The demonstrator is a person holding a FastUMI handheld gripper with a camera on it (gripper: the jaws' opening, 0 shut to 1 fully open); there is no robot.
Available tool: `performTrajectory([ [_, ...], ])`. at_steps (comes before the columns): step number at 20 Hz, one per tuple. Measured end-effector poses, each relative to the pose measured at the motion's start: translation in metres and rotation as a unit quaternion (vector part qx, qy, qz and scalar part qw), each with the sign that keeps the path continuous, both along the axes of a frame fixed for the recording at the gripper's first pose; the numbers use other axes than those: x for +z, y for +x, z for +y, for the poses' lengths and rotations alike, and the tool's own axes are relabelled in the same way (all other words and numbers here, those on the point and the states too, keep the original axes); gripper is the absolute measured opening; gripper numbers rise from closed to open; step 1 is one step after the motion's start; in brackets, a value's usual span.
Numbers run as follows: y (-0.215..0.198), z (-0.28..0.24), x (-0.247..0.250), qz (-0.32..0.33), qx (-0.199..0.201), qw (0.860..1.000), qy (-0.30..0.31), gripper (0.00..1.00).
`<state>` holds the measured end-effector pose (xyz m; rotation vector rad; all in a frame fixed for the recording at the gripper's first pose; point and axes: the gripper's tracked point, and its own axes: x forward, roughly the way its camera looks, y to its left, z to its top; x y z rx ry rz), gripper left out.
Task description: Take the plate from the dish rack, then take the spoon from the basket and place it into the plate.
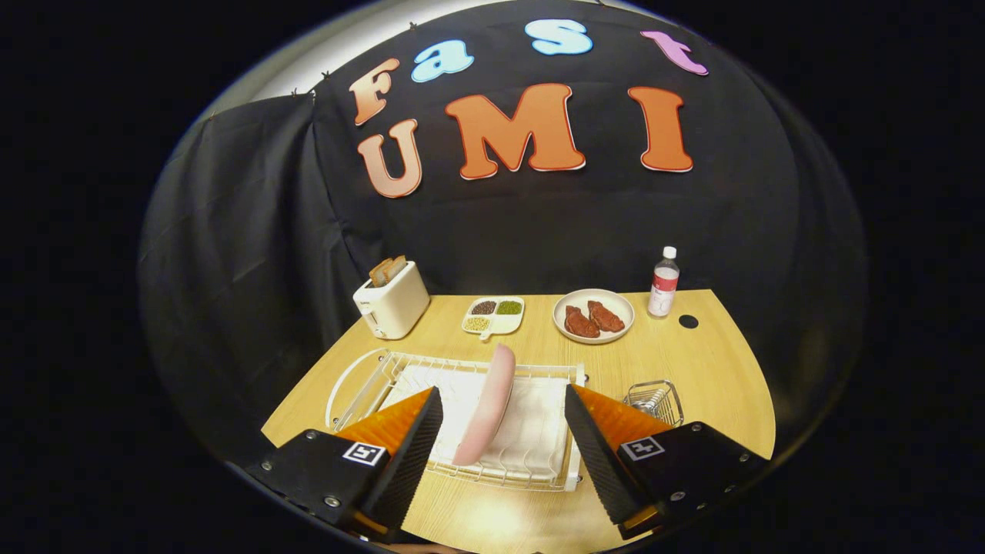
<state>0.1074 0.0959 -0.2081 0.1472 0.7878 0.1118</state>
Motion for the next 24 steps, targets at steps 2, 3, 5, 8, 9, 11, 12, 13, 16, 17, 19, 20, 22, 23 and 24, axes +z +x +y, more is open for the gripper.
performTrajectory([
  [2,0.006,0.005,-0.009,0.026,0.002,1.0,0.004,0.95],
  [3,0.006,0.007,-0.014,0.037,0.001,0.999,0.005,0.95],
  [5,0.011,0.01,-0.026,0.059,0.004,0.998,0.0,0.94],
  [8,0.019,0.017,-0.046,0.093,0.005,0.996,-0.001,0.93],
  [9,0.022,0.02,-0.053,0.104,0.003,0.995,0.002,0.92],
  [11,0.026,0.024,-0.067,0.13,-0.001,0.992,0.003,0.91],
  [12,0.028,0.025,-0.073,0.14,-0.005,0.99,0.001,0.9],
  [13,0.029,0.024,-0.076,0.145,-0.008,0.989,-0.001,0.89],
  [16,0.036,0.024,-0.092,0.162,-0.02,0.987,-0.003,0.85],
  [17,0.037,0.023,-0.096,0.166,-0.024,0.986,-0.005,0.84],
  [19,0.039,0.022,-0.105,0.175,-0.03,0.984,-0.013,0.8],
  [20,0.038,0.022,-0.111,0.184,-0.031,0.982,-0.017,0.78],
  [22,0.039,0.024,-0.12,0.195,-0.038,0.98,-0.019,0.73],
  [23,0.041,0.025,-0.123,0.198,-0.043,0.979,-0.02,0.7],
  [24,0.04,0.028,-0.127,0.202,-0.045,0.978,-0.021,0.68],
])
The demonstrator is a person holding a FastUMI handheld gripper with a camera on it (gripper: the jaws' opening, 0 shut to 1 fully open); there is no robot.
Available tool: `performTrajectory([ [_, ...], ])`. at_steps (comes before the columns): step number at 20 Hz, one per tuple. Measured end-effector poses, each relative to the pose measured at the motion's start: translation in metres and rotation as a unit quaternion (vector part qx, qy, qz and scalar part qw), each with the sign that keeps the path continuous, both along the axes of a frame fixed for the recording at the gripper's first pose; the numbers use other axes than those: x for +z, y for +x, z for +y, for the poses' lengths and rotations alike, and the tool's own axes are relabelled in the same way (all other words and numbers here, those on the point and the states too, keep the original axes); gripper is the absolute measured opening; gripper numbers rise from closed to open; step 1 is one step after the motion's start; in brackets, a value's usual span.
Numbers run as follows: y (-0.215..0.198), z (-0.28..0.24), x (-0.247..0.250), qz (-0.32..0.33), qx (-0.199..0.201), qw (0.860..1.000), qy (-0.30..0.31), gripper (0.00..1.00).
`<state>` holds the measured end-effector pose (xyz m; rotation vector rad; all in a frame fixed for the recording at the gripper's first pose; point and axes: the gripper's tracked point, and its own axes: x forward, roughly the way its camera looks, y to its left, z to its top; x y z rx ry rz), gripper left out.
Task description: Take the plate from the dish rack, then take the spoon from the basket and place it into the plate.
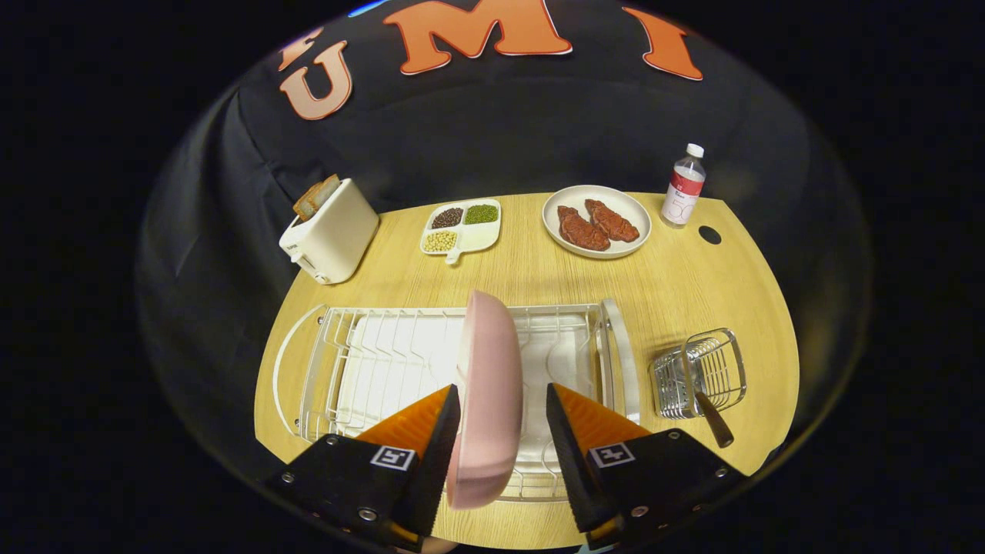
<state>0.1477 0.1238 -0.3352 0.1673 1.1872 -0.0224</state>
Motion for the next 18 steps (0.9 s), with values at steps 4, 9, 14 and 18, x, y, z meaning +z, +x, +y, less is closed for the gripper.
performTrajectory([
  [4,-0.001,0.008,-0.011,0.013,0.006,1.0,-0.02,0.56],
  [9,0.005,0.011,-0.007,0.005,-0.004,1.0,-0.026,0.37],
  [14,0.024,-0.019,0.021,-0.05,-0.022,0.996,-0.067,0.32],
  [18,0.019,-0.025,0.048,-0.076,-0.029,0.997,-0.018,0.28],
])
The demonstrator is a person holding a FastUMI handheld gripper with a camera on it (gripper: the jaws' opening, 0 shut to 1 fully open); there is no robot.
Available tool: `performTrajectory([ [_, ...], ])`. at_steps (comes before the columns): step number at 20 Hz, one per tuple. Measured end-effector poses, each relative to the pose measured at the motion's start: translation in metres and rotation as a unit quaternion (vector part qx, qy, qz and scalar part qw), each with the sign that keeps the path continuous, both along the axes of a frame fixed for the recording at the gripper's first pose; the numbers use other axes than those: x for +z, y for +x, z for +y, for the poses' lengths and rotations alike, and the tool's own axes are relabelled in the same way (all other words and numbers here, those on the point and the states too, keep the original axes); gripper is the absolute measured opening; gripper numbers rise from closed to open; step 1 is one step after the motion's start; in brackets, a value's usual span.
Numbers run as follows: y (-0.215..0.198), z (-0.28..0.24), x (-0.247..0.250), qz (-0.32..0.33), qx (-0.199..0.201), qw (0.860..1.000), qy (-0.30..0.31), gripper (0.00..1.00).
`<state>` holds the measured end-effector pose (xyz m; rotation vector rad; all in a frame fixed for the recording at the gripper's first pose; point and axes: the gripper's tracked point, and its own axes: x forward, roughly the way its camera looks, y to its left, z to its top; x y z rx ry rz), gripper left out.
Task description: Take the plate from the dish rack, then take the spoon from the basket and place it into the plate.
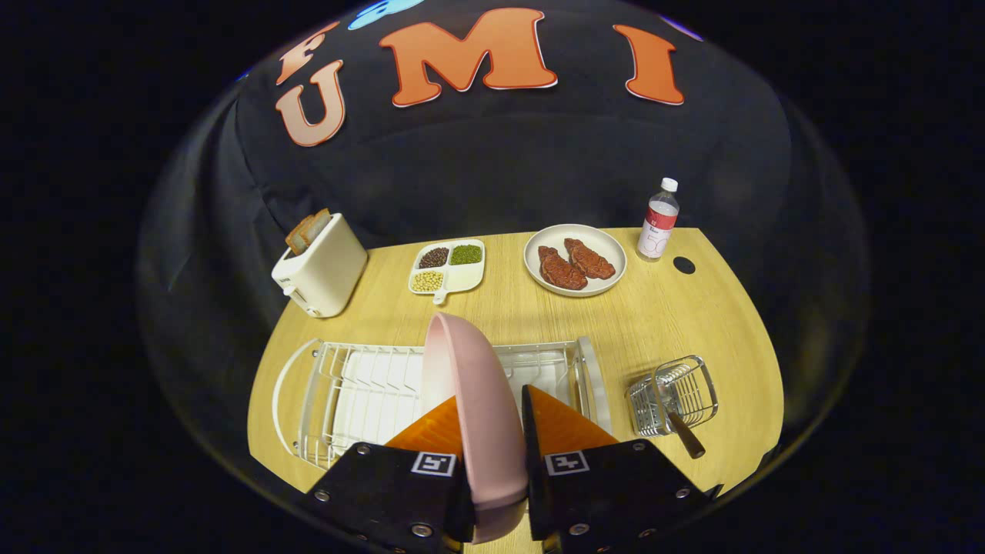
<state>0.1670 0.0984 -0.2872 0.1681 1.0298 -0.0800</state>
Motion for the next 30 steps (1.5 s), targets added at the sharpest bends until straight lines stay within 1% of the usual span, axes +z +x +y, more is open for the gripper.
performTrajectory([
  [2,-0.002,-0.012,0.014,-0.02,-0.004,1.0,-0.003,0.28],
  [5,-0.02,-0.018,0.032,-0.034,-0.002,0.999,0.015,0.28],
  [8,-0.048,-0.014,0.038,-0.042,0.002,0.998,0.044,0.28],
  [11,-0.082,-0.004,0.039,-0.034,0.014,0.996,0.084,0.28],
  [15,-0.112,-0.008,0.035,-0.04,0.028,0.996,0.081,0.28],
  [21,-0.164,-0.011,0.026,-0.028,0.043,0.994,0.101,0.28],
  [26,-0.199,-0.013,0.007,-0.007,0.048,0.993,0.105,0.28],
  [30,-0.224,-0.006,-0.012,0.015,0.055,0.991,0.124,0.28],
])
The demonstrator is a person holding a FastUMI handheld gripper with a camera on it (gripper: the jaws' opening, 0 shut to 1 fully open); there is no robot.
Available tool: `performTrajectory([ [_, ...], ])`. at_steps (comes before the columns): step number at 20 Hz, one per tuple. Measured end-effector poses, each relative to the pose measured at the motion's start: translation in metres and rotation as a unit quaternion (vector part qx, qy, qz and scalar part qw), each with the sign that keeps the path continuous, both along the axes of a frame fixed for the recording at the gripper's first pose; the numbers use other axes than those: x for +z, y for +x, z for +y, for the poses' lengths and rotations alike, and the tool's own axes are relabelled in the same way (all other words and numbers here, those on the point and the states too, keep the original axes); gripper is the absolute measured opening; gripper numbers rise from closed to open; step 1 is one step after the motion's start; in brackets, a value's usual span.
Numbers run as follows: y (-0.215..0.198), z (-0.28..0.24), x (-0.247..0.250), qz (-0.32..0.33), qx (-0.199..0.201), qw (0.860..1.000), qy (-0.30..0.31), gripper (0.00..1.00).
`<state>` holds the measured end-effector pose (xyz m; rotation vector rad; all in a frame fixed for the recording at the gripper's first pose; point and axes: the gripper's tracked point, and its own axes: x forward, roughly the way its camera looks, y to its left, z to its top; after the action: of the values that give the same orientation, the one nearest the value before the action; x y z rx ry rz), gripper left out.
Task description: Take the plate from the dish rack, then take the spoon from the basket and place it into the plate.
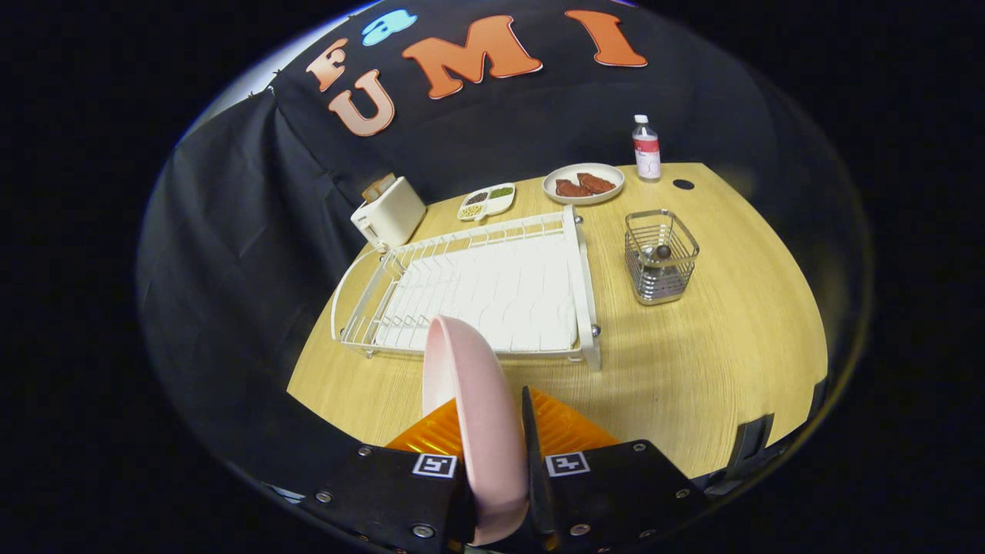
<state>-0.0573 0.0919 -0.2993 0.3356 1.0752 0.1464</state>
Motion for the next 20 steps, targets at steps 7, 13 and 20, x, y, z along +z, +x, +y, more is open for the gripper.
performTrajectory([
  [7,-0.024,0.003,-0.048,0.046,0.002,0.999,0.01,0.28],
  [13,-0.027,0.004,-0.069,0.06,0.0,0.997,0.038,0.28],
  [20,-0.028,0.002,-0.093,0.077,-0.012,0.995,0.062,0.3],
])
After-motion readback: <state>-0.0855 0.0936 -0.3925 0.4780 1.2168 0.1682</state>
